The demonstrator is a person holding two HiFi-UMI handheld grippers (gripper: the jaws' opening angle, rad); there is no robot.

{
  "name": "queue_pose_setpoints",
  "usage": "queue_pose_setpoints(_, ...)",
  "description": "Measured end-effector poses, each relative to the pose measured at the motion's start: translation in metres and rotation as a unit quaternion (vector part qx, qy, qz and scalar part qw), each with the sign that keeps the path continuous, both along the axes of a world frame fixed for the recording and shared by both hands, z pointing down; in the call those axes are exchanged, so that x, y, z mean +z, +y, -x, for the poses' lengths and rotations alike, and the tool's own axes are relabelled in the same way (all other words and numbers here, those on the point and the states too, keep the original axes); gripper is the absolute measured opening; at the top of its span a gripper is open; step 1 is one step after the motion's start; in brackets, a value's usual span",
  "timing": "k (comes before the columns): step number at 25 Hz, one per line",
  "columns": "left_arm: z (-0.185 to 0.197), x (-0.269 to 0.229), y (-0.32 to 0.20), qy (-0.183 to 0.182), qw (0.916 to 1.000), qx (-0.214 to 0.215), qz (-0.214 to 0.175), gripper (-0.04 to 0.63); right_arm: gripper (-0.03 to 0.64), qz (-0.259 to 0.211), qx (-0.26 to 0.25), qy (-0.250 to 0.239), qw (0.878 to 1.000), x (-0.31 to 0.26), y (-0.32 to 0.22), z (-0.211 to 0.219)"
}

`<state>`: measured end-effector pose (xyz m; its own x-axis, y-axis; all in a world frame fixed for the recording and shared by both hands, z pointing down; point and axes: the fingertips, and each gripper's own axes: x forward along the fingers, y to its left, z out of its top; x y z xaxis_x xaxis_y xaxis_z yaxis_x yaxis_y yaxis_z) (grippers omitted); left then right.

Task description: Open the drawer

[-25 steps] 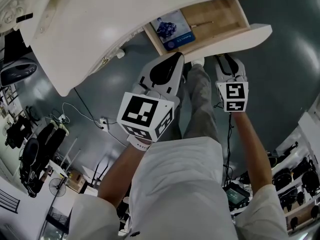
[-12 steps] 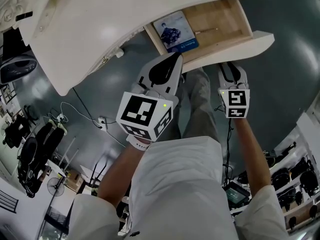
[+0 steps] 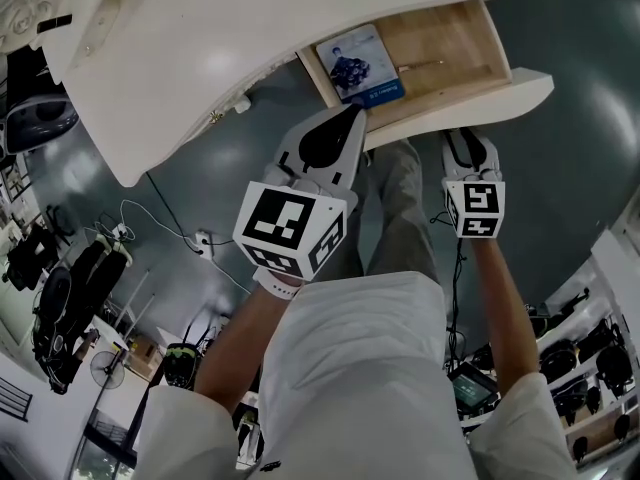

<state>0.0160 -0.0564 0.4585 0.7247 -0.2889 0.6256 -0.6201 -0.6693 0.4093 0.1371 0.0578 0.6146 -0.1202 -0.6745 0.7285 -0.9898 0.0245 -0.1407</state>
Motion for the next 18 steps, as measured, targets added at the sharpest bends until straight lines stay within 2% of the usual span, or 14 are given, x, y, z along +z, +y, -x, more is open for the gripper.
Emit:
queue_pose_setpoints(3,0.002,-0.001,-0.003,0.000,1.0000,0.000,-0.001,0.009,0.141,0.006,0.003,-0.003,1.000,0.001,-0.001,0.003)
queue_pose_setpoints(7,0.005,-0.004,-0.004,-0.001,1.0000,-0.002,-0.003,0.009,0.187,0.012,0.010,-0.009,1.000,0.000,0.002,0.008)
queue_pose_setpoints(12,0.009,-0.010,-0.009,0.001,1.0000,-0.005,-0.006,0.009,0.190,0.011,0.016,-0.010,1.000,-0.011,0.002,0.007)
queue_pose_setpoints(18,0.012,-0.018,-0.012,0.007,0.9999,-0.007,-0.009,0.009,0.190,0.006,-0.008,-0.003,1.000,-0.032,0.002,0.015)
